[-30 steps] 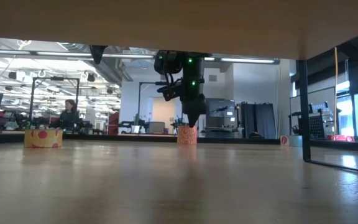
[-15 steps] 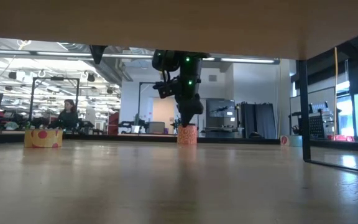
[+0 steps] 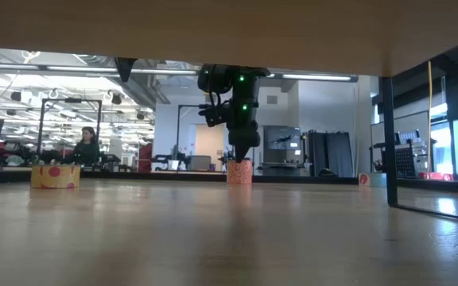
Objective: Pick and place cans onto a shelf
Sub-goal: Put the canned meat balls on the shelf
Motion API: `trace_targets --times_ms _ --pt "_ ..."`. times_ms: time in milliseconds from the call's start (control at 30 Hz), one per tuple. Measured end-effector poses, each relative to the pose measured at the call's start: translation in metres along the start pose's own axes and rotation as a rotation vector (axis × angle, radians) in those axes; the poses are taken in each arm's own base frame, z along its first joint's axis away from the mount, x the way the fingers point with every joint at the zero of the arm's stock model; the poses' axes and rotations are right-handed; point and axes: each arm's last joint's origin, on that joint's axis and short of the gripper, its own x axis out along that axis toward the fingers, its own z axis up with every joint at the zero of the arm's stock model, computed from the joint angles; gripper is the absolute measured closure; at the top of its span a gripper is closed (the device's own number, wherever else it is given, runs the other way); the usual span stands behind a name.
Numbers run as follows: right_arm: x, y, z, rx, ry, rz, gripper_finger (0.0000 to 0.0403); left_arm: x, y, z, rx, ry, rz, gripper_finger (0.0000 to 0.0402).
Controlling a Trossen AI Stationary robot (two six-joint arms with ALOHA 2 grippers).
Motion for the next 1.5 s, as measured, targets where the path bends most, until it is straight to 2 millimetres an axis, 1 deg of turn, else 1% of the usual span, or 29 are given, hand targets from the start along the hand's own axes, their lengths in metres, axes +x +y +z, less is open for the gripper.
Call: trace_targets --times_ms 67,267,600,933,1067,1300,1500 --pt "0.003 -0.005 -0.002 0.041 -0.014 0.034 0.0285 0.000 0.000 0.000 0.000 0.000 0.000 0.0401" --pt "0.007 -0.013 -0.007 0.059 0.010 -0.005 0.0285 0.000 0.000 0.000 0.000 0.000 0.000 0.0401" --pt "0.007 -0.014 -0.007 0.062 0.004 0.001 0.0285 0.000 0.000 0.000 0.000 0.000 0.000 0.0401" --pt "0.007 -0.014 -0.004 0.127 -0.028 0.019 0.0285 0.000 0.000 0.000 0.000 0.000 0.000 0.0401" --pt "0.007 -0.014 -0.004 0.154 -0.031 0.011 0.0285 -0.001 -0.004 0.001 0.012 -0.005 -0.003 0.0401" --pt "0.007 -0.014 -0.004 0.149 -0.034 0.018 0.0285 -0.004 -0.011 0.002 0.042 -0.015 -0.009 0.0401" --pt "0.007 -0.014 -0.004 0.100 -0.028 0.023 0.0285 -0.003 -0.009 0.002 0.058 -0.013 -0.005 0.0401"
